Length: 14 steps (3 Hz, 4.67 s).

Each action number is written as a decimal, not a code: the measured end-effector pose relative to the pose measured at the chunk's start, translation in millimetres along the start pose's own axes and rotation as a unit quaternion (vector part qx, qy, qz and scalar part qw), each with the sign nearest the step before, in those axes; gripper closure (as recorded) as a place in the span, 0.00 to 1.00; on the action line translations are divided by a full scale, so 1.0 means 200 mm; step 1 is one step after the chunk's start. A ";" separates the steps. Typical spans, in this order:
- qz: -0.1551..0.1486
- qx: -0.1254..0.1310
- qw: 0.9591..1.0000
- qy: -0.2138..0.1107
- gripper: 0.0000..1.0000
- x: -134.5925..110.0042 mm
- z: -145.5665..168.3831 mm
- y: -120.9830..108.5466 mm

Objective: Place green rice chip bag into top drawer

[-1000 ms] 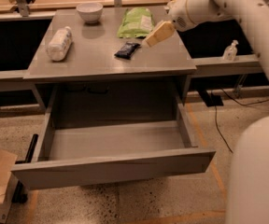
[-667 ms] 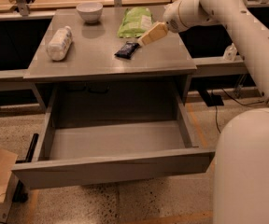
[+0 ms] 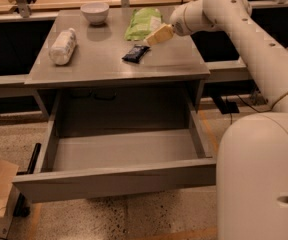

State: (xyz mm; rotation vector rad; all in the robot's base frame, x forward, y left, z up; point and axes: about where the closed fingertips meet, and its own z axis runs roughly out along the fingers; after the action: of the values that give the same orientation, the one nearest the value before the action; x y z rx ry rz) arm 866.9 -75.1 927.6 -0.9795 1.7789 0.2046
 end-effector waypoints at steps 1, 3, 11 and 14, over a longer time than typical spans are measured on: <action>0.004 -0.010 1.000 -0.003 0.00 0.01 0.02 0.02; 0.033 0.013 0.997 -0.066 0.00 -0.05 0.24 -0.06; 0.158 0.076 0.982 -0.073 0.87 0.20 0.72 -0.25; 0.067 0.048 0.995 -0.060 1.00 -0.10 0.17 -0.30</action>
Offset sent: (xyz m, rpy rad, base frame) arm 0.0472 0.0225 -0.0002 0.1023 -0.0955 -0.0022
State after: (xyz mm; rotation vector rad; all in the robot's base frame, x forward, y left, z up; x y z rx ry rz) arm 934.7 -84.6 946.8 -0.7649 1.7287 0.2555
